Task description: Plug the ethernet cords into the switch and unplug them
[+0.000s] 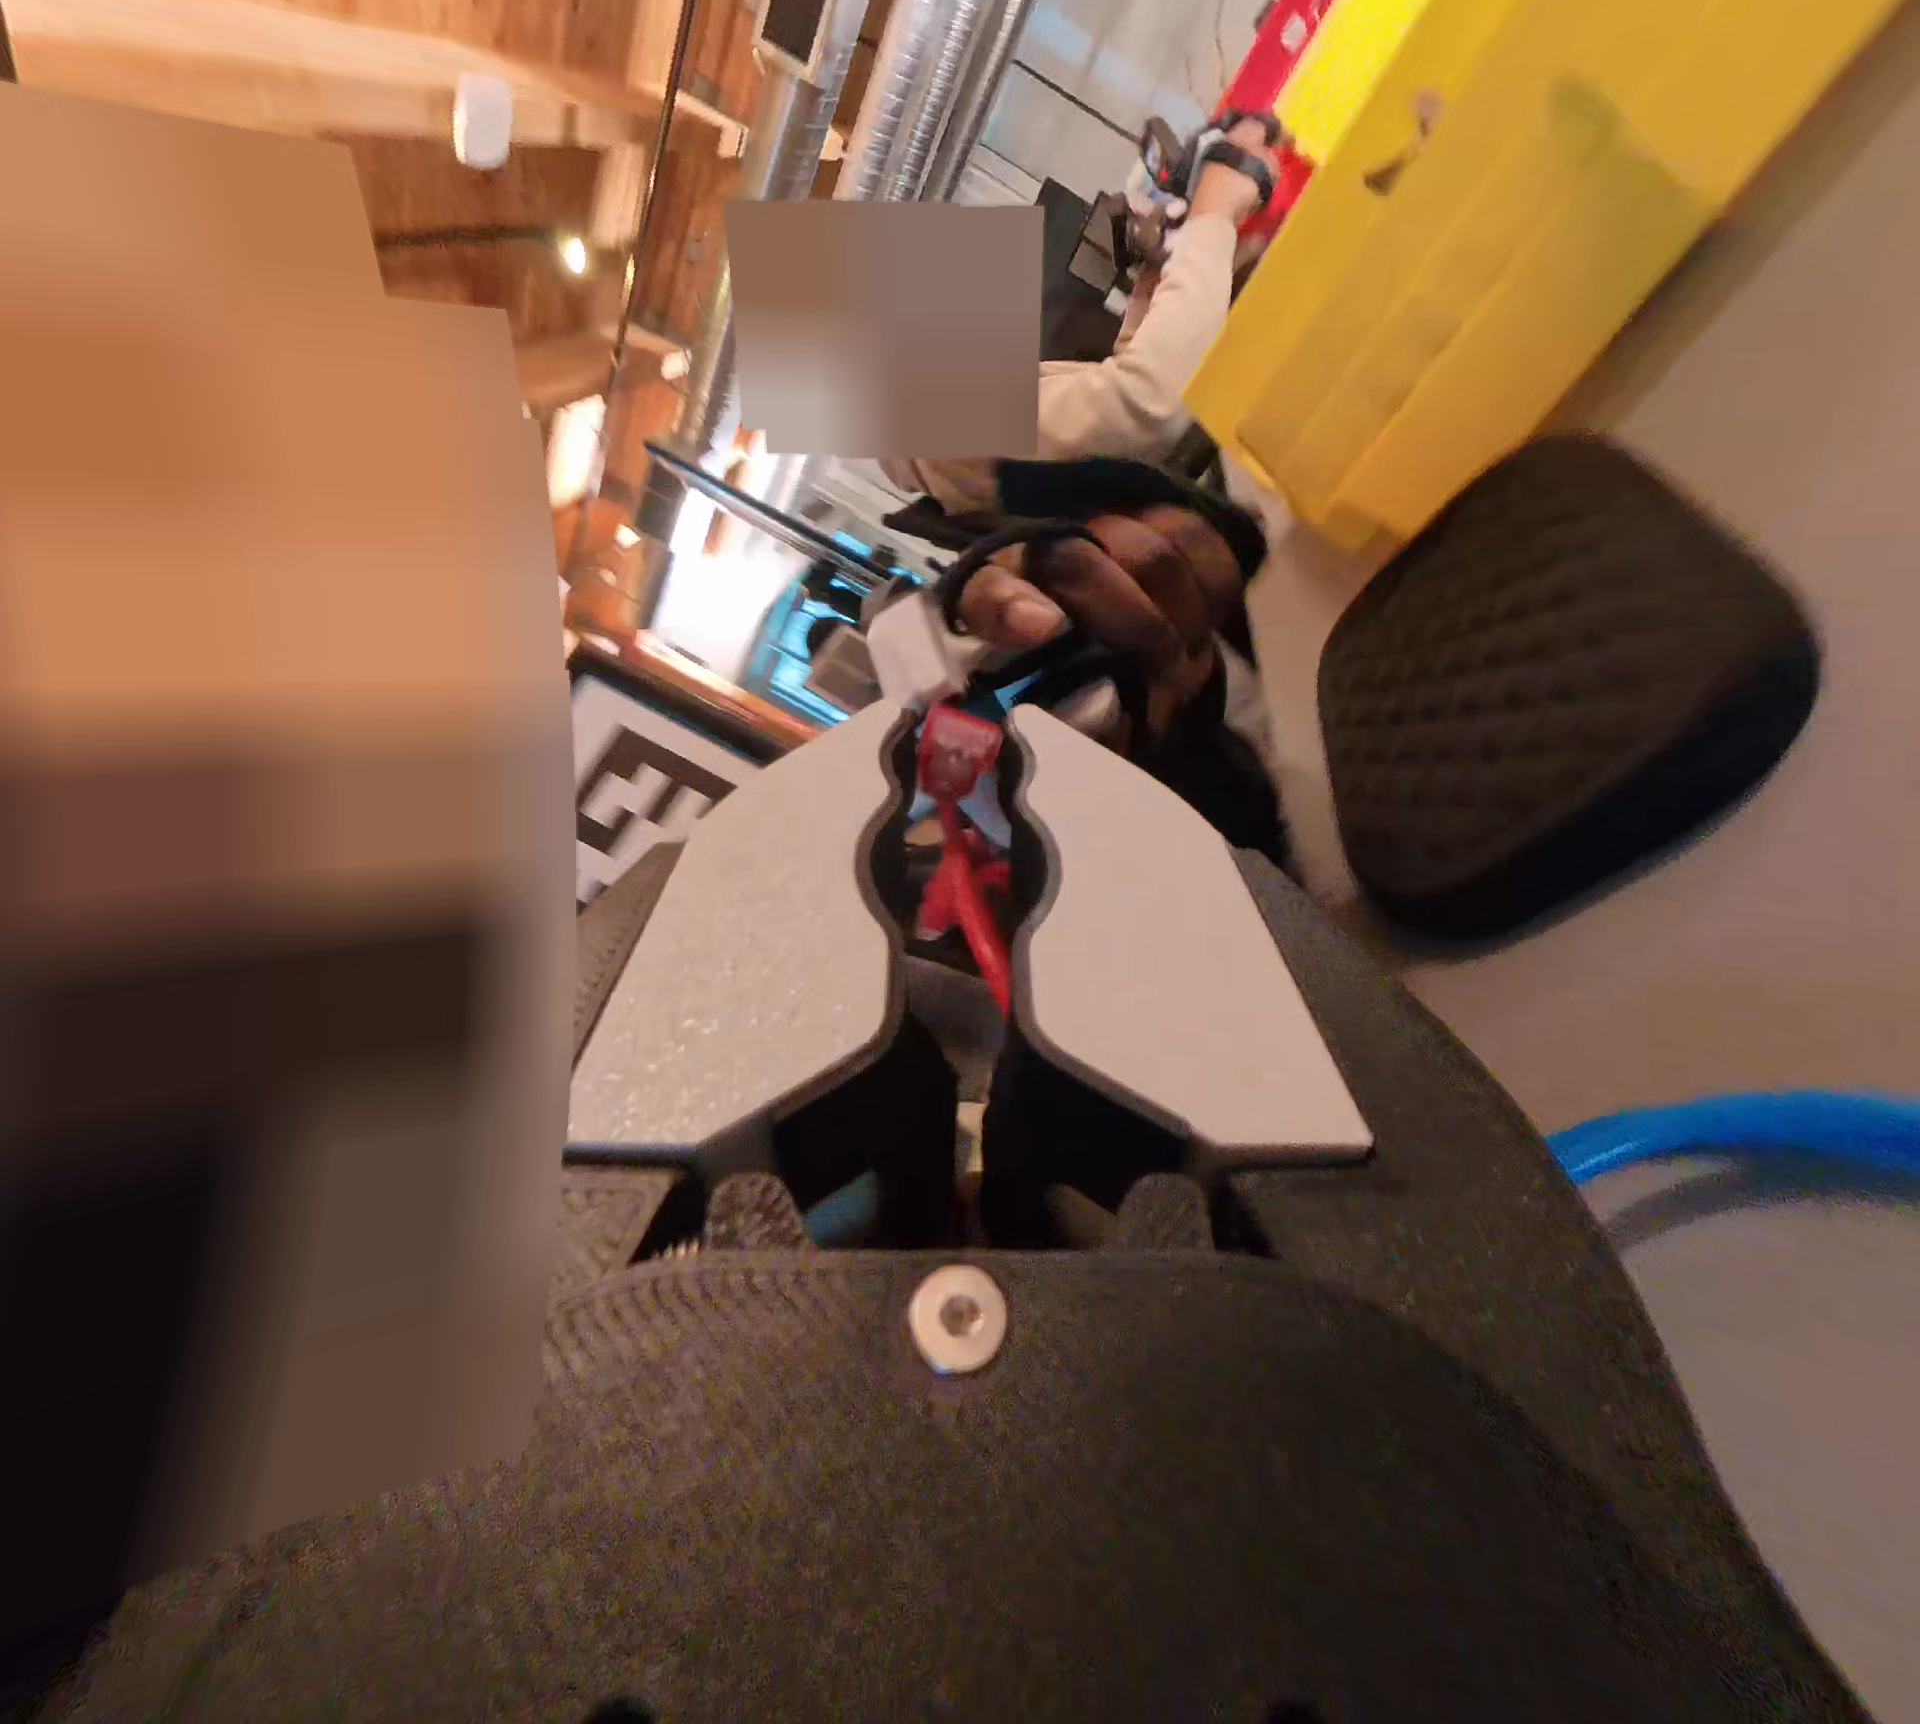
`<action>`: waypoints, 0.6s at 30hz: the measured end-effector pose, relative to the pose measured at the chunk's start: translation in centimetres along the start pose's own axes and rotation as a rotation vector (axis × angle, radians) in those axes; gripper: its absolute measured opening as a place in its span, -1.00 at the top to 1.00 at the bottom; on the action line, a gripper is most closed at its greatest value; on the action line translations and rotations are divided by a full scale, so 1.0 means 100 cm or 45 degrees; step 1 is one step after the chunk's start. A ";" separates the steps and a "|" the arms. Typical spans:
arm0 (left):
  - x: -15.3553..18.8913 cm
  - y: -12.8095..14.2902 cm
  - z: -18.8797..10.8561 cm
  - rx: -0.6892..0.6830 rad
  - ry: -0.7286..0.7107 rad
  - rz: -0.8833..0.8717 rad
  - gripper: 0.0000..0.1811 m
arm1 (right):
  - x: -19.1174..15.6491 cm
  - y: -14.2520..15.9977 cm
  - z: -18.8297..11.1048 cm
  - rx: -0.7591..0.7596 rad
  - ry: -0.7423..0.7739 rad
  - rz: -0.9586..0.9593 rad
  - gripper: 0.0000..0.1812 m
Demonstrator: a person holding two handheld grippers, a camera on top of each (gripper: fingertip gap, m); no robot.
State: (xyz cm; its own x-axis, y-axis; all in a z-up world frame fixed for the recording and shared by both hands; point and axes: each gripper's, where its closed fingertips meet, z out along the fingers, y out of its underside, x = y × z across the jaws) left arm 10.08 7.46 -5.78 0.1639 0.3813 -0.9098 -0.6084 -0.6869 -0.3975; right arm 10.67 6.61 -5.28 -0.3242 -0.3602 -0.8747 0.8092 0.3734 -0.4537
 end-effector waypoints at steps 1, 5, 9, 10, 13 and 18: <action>-0.004 0.000 0.000 0.034 -0.012 -0.211 0.88 | -0.005 -0.002 -0.001 0.002 -0.002 -0.157 0.74; -0.021 0.004 -0.003 0.270 0.041 -1.201 0.88 | -0.012 -0.012 -0.013 0.011 0.173 -1.008 0.44; -0.015 -0.001 -0.002 0.422 0.265 -1.730 0.89 | -0.016 -0.017 -0.025 0.017 0.428 -1.771 0.51; -0.011 -0.001 0.000 0.421 0.297 -1.775 0.89 | -0.017 -0.013 -0.025 -0.016 0.442 -1.865 0.53; -0.001 -0.003 0.004 0.409 0.380 -1.838 0.89 | -0.007 0.001 -0.022 -0.190 0.466 -1.970 0.57; 0.010 -0.007 0.006 0.442 0.478 -1.943 0.89 | 0.001 0.004 -0.019 -0.220 0.488 -2.035 0.83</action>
State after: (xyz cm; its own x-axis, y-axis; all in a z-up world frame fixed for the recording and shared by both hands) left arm 10.18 8.73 -6.31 0.8921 0.3434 0.2936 0.1638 0.3598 -0.9185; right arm 10.02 8.30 -5.85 -0.8380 -0.2405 0.4898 -0.4933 -0.0499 -0.8684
